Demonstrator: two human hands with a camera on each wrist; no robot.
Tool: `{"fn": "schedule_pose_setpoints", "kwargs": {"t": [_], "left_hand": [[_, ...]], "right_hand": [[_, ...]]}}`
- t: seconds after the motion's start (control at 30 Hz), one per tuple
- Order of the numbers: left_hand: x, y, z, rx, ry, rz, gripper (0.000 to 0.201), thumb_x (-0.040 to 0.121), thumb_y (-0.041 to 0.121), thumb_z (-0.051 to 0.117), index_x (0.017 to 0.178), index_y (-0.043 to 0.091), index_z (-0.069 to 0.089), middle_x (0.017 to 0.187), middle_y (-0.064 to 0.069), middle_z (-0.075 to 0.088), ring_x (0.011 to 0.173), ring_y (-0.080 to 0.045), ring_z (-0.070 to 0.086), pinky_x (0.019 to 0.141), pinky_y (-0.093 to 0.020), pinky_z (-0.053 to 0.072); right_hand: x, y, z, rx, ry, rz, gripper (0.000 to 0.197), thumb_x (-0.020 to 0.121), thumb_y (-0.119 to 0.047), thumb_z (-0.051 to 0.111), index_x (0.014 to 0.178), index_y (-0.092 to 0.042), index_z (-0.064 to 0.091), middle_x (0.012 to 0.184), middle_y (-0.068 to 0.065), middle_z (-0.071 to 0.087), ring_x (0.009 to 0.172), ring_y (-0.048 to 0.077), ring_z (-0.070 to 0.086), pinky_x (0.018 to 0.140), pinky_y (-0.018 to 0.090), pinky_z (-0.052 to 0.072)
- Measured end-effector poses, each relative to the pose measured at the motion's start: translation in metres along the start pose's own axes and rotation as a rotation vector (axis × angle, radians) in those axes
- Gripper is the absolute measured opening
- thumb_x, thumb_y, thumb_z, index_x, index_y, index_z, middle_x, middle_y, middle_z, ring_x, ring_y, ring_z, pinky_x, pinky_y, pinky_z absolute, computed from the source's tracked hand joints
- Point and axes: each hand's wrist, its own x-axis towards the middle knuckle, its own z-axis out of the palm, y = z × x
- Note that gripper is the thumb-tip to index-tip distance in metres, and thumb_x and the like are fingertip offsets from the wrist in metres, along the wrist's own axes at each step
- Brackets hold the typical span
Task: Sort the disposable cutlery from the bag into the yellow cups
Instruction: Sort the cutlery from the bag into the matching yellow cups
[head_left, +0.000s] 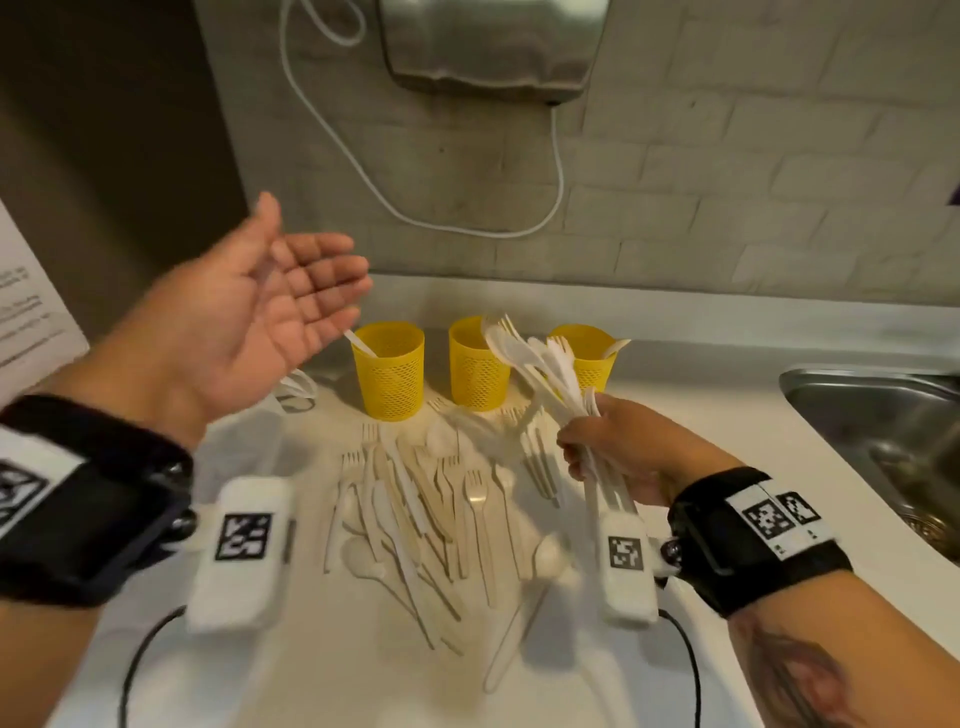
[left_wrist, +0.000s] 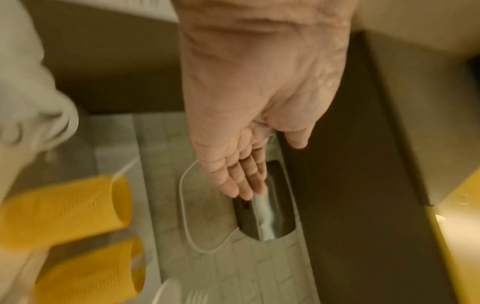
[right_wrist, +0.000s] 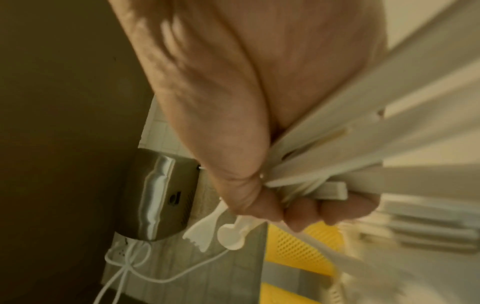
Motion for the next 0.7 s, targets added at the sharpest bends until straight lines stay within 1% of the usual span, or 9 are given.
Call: {"fn": "schedule_pose_setpoints", "kwargs": {"t": [0.13,0.23,0.3,0.37,0.47,0.5,0.57,0.6,0.7], "left_hand": [[0.056,-0.050,0.051,-0.184,-0.055,-0.223,0.066,0.093,0.069,0.027,0.099,0.013,0.062,0.099,-0.005,0.070,0.099,-0.020,0.063,0.099,-0.041,0.039],[0.072,-0.103,0.077,-0.244,-0.113,-0.468,0.078,0.092,0.074,0.017,0.103,0.010,0.060,0.103,-0.009,0.065,0.104,-0.027,0.057,0.108,-0.052,0.027],[0.072,-0.126,0.089,-0.286,-0.161,-0.585,0.082,0.090,0.076,0.019,0.104,0.007,0.061,0.100,-0.013,0.066,0.110,-0.032,0.057,0.115,-0.059,0.021],[0.064,-0.134,0.098,-0.337,-0.148,-0.649,0.080,0.092,0.073,0.026,0.100,0.003,0.065,0.099,-0.018,0.068,0.111,-0.036,0.059,0.113,-0.059,0.027],[0.059,-0.141,0.100,-0.442,-0.132,-0.632,0.078,0.096,0.067,0.026,0.114,0.001,0.064,0.128,-0.019,0.064,0.116,-0.039,0.061,0.104,-0.059,0.041],[0.057,-0.143,0.097,-0.483,-0.131,-0.615,0.076,0.097,0.065,0.027,0.119,0.001,0.062,0.131,-0.019,0.062,0.115,-0.038,0.063,0.098,-0.057,0.047],[0.055,-0.143,0.093,-0.535,-0.121,-0.586,0.069,0.101,0.057,0.027,0.121,0.000,0.060,0.122,-0.022,0.066,0.103,-0.036,0.069,0.087,-0.052,0.053],[0.054,-0.144,0.091,-0.535,-0.127,-0.585,0.067,0.102,0.055,0.026,0.122,-0.001,0.059,0.118,-0.023,0.068,0.100,-0.036,0.070,0.085,-0.052,0.053],[0.049,-0.143,0.089,-0.486,-0.132,-0.637,0.069,0.101,0.058,0.026,0.119,0.001,0.060,0.107,-0.023,0.070,0.099,-0.036,0.066,0.096,-0.060,0.044]], "right_hand": [[0.005,-0.033,0.011,0.139,0.017,-0.230,0.014,0.092,0.008,0.043,0.091,-0.004,0.051,0.064,0.012,0.049,0.054,0.019,0.049,0.056,0.031,0.045],[0.014,-0.061,0.022,0.216,0.080,-0.386,0.012,0.086,0.005,0.046,0.090,-0.006,0.050,0.065,0.010,0.051,0.058,0.021,0.049,0.058,0.033,0.043],[0.020,-0.074,0.031,0.268,0.105,-0.451,0.015,0.082,-0.001,0.052,0.094,-0.010,0.050,0.069,0.009,0.052,0.061,0.021,0.049,0.064,0.038,0.042],[0.024,-0.077,0.039,0.292,0.134,-0.501,0.017,0.083,-0.002,0.054,0.097,-0.011,0.049,0.070,0.007,0.051,0.062,0.020,0.050,0.066,0.040,0.042],[0.028,-0.066,0.046,0.254,0.187,-0.535,0.013,0.089,-0.004,0.054,0.096,-0.015,0.049,0.069,0.004,0.053,0.065,0.018,0.052,0.065,0.036,0.044],[0.028,-0.061,0.048,0.240,0.204,-0.532,0.012,0.090,-0.006,0.054,0.095,-0.016,0.049,0.069,0.003,0.055,0.066,0.017,0.053,0.066,0.036,0.045],[0.029,-0.050,0.050,0.230,0.225,-0.531,0.010,0.091,-0.010,0.054,0.094,-0.019,0.049,0.068,0.001,0.056,0.068,0.018,0.053,0.069,0.040,0.046],[0.030,-0.046,0.052,0.229,0.231,-0.532,0.011,0.091,-0.011,0.054,0.094,-0.020,0.050,0.069,0.001,0.056,0.068,0.018,0.053,0.069,0.042,0.046],[0.028,-0.039,0.059,0.275,0.233,-0.547,0.017,0.092,-0.007,0.056,0.098,-0.022,0.051,0.078,0.001,0.056,0.073,0.015,0.055,0.069,0.033,0.049]]}}
